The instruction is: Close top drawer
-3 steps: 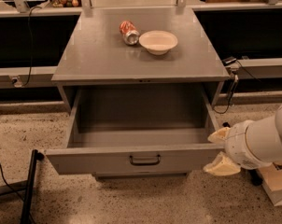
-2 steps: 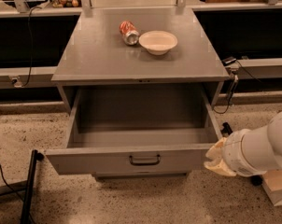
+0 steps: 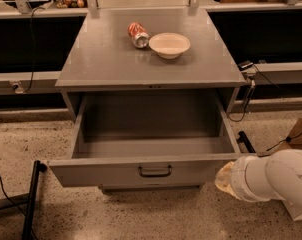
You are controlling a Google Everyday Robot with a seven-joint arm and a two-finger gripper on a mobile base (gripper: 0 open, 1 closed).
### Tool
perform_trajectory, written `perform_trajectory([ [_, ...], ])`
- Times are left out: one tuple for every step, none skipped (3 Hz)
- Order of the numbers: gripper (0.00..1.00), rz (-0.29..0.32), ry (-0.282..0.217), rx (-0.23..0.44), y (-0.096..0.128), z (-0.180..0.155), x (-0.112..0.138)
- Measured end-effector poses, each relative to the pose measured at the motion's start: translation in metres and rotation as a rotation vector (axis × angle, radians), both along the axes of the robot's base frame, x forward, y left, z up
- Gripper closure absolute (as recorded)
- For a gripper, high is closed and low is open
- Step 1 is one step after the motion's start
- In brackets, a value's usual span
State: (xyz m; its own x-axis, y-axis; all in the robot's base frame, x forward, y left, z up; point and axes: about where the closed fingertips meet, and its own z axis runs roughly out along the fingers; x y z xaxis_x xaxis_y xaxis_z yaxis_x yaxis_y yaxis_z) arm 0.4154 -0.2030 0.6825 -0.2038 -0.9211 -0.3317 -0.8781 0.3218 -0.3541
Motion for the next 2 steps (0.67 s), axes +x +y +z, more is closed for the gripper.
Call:
perform_trajectory([
  [1.00, 0.025, 0.031, 0.034, 0.015, -0.024, 0.004],
  [1.00, 0.077, 0.063, 0.077, 0.040, -0.059, 0.017],
])
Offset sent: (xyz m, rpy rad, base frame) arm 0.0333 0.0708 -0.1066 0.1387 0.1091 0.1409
